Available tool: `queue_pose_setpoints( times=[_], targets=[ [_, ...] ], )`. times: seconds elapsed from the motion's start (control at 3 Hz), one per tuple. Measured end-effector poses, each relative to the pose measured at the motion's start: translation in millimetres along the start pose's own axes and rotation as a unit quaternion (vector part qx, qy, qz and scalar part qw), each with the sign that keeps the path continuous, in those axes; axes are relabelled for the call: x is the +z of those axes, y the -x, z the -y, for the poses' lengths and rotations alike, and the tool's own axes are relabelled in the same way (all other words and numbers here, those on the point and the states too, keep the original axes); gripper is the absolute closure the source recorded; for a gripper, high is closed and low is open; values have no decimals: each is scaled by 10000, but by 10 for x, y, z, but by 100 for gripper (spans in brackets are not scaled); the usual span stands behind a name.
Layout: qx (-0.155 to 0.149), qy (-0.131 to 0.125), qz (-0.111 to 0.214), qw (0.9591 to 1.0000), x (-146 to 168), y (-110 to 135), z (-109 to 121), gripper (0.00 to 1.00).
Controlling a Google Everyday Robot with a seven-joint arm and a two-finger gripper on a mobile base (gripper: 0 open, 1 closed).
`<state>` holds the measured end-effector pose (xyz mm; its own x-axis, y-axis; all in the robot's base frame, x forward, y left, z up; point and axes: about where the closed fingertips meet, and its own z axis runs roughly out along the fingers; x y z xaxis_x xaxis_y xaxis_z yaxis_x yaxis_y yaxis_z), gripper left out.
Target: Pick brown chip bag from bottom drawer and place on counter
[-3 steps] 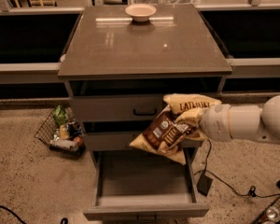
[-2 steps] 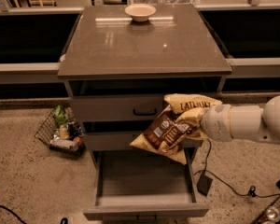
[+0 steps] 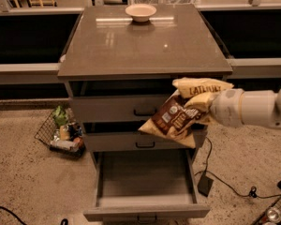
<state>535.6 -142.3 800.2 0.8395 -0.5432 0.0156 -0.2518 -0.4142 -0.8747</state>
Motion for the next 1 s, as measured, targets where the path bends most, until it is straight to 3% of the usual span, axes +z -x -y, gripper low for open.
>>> queue_pose_setpoints(
  times=[0.33, 0.67, 1.0],
  targets=[
    [-734, -178, -382, 9964, -225, -366, 572, 100],
    [-1248, -338, -727, 9889, -391, -775, 1098, 100],
    [-1292, -463, -836, 9870, -473, -863, 1259, 100]
  ],
)
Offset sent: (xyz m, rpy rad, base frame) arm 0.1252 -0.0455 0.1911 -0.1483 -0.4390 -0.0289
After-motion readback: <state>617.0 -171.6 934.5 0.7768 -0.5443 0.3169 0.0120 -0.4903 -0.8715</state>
